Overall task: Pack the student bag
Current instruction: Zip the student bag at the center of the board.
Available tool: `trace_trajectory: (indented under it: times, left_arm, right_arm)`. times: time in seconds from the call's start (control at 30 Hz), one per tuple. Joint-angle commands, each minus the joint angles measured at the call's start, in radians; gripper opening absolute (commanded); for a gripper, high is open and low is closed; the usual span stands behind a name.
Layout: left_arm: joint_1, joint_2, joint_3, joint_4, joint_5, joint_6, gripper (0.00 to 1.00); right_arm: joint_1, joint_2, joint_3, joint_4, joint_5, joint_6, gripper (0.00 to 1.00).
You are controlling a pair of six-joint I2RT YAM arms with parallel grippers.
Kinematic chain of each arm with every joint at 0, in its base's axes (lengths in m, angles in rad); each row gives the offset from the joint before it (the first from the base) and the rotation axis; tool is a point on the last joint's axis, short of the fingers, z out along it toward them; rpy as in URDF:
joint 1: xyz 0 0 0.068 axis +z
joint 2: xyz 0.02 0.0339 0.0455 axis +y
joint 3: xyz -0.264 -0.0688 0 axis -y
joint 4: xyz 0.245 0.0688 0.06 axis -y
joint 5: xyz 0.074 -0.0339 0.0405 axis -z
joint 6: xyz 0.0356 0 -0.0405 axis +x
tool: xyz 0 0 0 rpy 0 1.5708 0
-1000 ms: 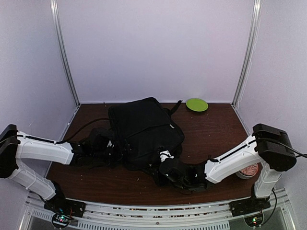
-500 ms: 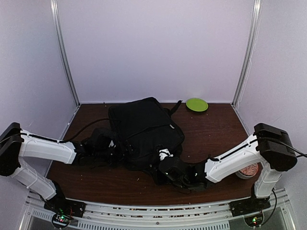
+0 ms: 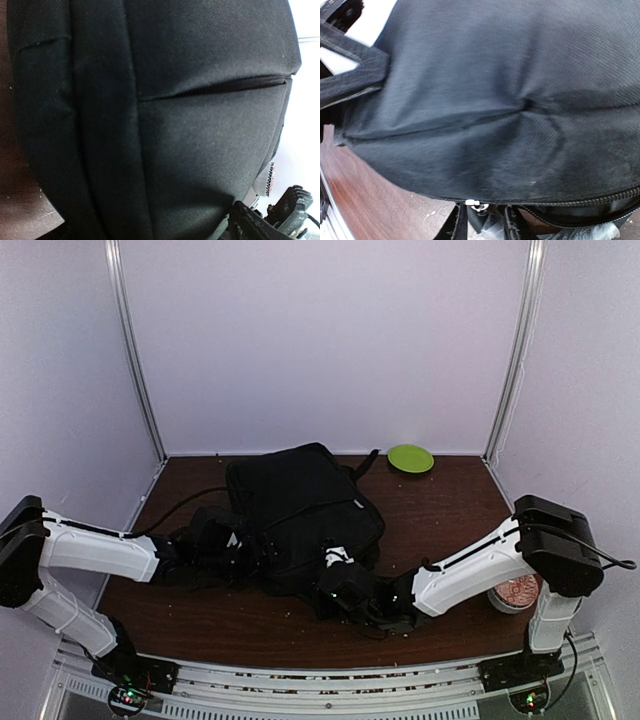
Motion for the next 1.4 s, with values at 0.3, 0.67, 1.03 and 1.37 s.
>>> trace_trajectory:
  times: [0.3, 0.67, 1.03, 1.37]
  left_arm:
    - [-0.004, -0.015, 0.034, 0.011, 0.012, 0.026, 0.88]
    - [-0.004, -0.01, 0.042, 0.0, 0.009, 0.029, 0.82]
    - [-0.003, 0.006, 0.047, 0.007, -0.002, 0.029, 0.55]
    - [-0.003, 0.036, 0.069, 0.046, 0.033, 0.031, 0.14]
  right_arm:
    - [-0.017, 0.034, 0.039, -0.024, 0.002, 0.006, 0.1]
    - [-0.017, 0.019, 0.024, -0.022, 0.032, -0.038, 0.0]
    - [-0.017, -0.059, -0.107, 0.061, 0.05, -0.082, 0.0]
    - [-0.014, -0.112, -0.226, 0.312, -0.038, -0.185, 0.27]
